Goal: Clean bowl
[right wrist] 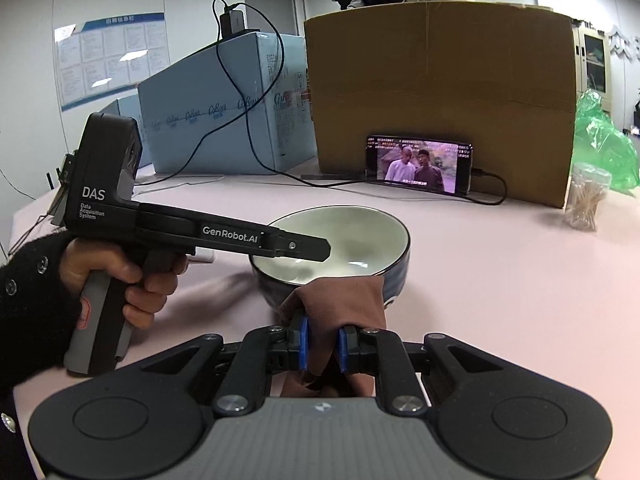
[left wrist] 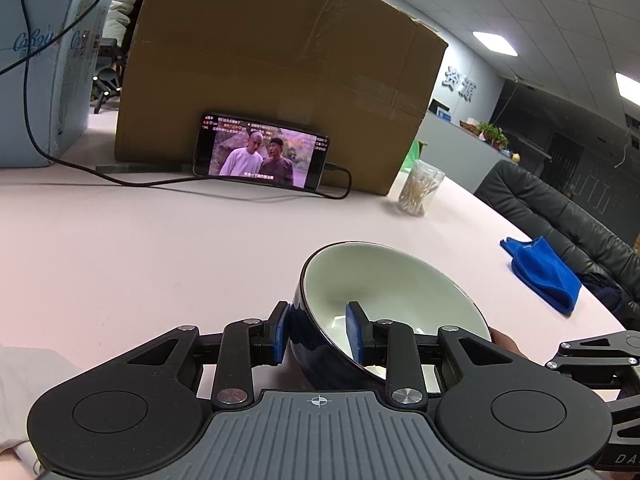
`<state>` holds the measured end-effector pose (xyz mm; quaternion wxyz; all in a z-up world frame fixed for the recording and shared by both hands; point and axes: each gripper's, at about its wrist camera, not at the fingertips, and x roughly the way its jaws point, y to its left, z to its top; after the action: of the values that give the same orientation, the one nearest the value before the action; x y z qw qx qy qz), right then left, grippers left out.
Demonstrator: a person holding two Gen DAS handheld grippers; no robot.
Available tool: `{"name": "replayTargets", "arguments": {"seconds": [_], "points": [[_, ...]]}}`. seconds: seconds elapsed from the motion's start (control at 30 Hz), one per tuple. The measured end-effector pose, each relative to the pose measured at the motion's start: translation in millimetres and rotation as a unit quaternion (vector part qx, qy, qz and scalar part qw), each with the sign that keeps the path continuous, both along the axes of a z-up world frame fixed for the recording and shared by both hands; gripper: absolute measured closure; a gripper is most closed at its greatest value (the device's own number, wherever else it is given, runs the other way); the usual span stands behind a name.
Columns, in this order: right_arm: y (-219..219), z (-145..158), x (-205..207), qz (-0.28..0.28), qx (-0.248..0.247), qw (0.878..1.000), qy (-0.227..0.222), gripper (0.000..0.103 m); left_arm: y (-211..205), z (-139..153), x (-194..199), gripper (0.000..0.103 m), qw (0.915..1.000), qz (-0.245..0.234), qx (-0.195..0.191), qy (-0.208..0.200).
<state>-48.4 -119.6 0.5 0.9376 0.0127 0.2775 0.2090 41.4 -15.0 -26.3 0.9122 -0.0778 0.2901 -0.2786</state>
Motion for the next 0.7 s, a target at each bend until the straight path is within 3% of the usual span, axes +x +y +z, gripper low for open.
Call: {"name": "replayTargets", "arguments": {"seconds": [0.33,0.7], "points": [[-6,3,3,-0.006,-0.020,1.000,-0.010,0.085,0,-1,1,0.074,1.0000,0.000,-0.002,0.001],[7,-3,-1,0.029,0.006,1.000,0.006,0.087,1,-1,1,0.074,1.0000,0.000,-0.002,0.001]]}}
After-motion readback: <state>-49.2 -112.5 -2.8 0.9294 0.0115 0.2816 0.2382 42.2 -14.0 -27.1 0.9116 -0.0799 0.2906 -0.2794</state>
